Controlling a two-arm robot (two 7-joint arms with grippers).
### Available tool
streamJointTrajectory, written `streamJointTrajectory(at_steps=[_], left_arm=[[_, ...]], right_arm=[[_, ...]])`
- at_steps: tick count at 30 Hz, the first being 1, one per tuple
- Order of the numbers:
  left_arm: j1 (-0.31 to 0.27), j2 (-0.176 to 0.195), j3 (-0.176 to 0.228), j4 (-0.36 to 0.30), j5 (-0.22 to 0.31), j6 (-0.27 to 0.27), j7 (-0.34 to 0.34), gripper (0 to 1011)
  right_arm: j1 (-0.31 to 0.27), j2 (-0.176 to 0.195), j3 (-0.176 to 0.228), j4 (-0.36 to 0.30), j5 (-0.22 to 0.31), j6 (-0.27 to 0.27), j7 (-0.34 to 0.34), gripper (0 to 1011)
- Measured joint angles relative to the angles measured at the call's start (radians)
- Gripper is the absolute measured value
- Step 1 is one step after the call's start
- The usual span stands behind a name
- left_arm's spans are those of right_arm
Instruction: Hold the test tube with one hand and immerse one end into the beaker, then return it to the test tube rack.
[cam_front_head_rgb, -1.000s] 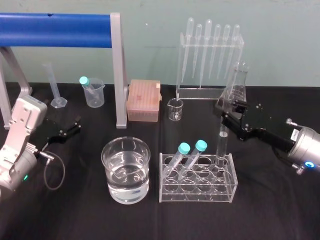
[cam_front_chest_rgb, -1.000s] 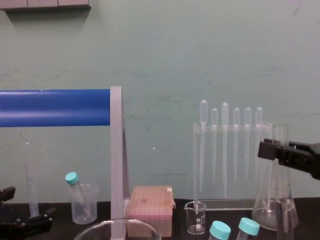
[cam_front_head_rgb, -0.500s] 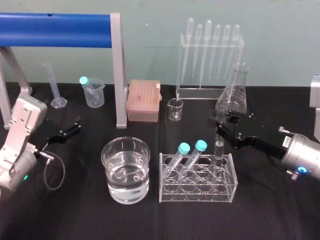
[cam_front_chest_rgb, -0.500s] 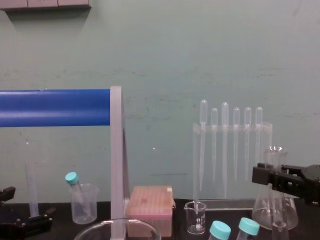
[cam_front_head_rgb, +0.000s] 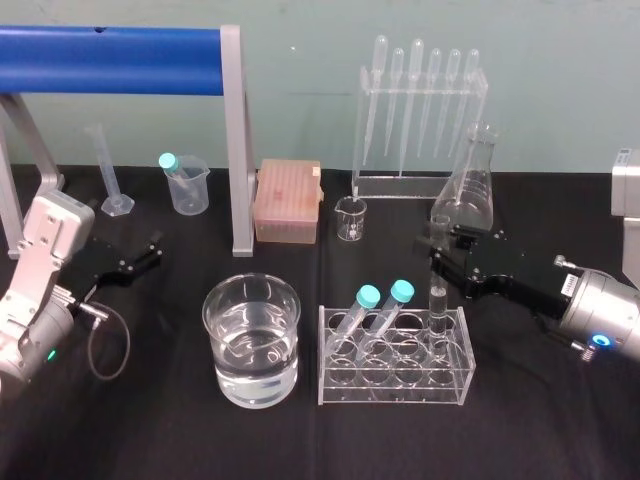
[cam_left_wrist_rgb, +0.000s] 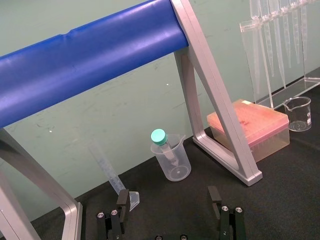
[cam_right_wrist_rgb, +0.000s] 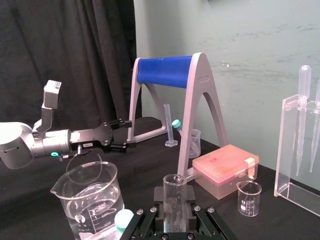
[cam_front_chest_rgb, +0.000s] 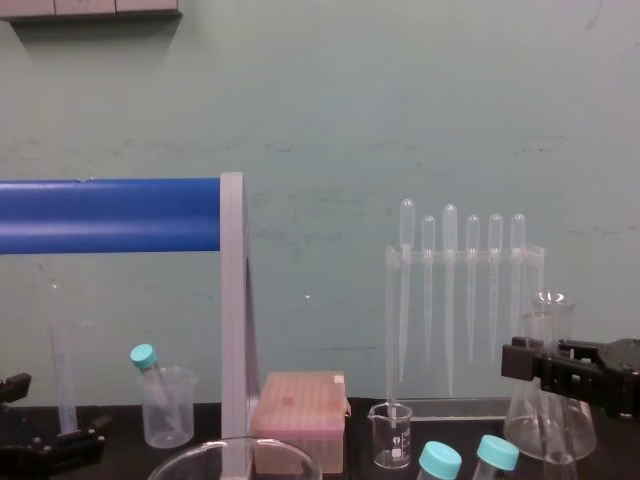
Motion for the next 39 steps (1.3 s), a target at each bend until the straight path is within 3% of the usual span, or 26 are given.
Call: streamJointTrajectory(at_steps=[12,32,39], left_arm=[[0.0,0.0,0.0,0.0,0.0,0.0,0.0,1000],[0.0,0.0,0.0,0.0,0.0,0.0,0.0,1000],[0.0,0.0,0.0,0.0,0.0,0.0,0.0,1000]], right_arm=[[-0.001,0.001,0.001,-0.001,0.003,-0.002,0.001,244],[-0.001,0.001,0.002,-0.002,0.005,-0.005,0.002,873],[-0.001,0.001,0.002,-0.002,0.005,-0.005,0.002,1000]])
